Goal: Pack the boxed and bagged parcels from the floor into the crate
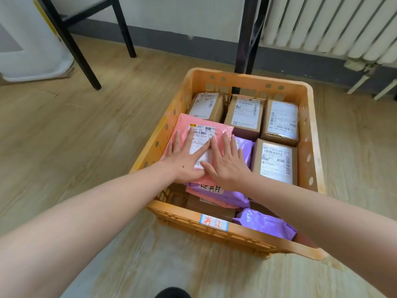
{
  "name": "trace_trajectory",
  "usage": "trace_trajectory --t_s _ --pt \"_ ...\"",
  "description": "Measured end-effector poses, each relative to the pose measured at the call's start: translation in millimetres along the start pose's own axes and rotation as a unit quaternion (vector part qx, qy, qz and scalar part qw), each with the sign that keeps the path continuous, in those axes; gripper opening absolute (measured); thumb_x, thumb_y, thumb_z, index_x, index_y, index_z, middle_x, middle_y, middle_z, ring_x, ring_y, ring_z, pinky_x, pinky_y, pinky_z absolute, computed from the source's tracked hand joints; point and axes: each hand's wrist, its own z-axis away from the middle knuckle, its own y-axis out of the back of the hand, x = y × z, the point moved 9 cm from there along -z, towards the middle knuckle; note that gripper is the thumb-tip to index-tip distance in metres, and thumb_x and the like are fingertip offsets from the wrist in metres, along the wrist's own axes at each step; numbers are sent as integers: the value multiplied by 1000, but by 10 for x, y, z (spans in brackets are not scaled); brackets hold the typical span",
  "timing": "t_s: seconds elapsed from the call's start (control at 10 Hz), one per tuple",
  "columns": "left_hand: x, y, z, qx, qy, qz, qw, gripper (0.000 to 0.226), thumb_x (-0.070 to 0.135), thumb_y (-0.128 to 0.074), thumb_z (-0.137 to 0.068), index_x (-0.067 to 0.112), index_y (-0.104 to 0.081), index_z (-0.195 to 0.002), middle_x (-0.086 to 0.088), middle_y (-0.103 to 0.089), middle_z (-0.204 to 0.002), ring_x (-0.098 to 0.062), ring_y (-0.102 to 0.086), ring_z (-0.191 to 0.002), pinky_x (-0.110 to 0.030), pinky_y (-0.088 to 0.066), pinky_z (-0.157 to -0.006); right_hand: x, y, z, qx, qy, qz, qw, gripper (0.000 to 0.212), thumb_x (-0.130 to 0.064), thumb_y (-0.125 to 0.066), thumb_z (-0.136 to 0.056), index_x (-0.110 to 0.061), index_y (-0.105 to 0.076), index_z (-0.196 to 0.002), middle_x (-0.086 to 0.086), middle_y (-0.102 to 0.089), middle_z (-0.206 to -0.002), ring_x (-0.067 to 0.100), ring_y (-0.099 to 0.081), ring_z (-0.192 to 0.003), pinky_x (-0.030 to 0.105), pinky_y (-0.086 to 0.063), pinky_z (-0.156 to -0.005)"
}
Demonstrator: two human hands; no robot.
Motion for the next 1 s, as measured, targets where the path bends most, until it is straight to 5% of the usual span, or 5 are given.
trace_trajectory --t_s 0.3,0.6,1.0 --pt "-79 -342 -161 -6 26 -7 1000 88 72 -40 -78 57 24 -136 -1 50 -143 -40 43 -131 -55 18 -112 188 -356 -205 17 -10 99 995 83 -69 -13 -89 -21 17 -149 13 30 -154 41 26 -140 64 6 -109" --pt "-103 -420 -200 -109 42 -13 993 90 67 -44 -80 57 27 -135 -1 52 -142 -38 40 -133 -54 14 -114 244 -510 -282 -20 -21 87 996 83 -68 -12 -90 -18 17 -150 13 27 -155 42 25 -140 65 9 -109" --pt "95 104 24 -129 83 -81 985 89 71 -46 -78 60 20 -136 -4 45 -146 -44 27 -139 -67 6 -110 299 110 -40 -60 -25 89 994 77 -65 -18 -93 -26 15 -150 14 12 -159 40 14 -144 59 1 -113"
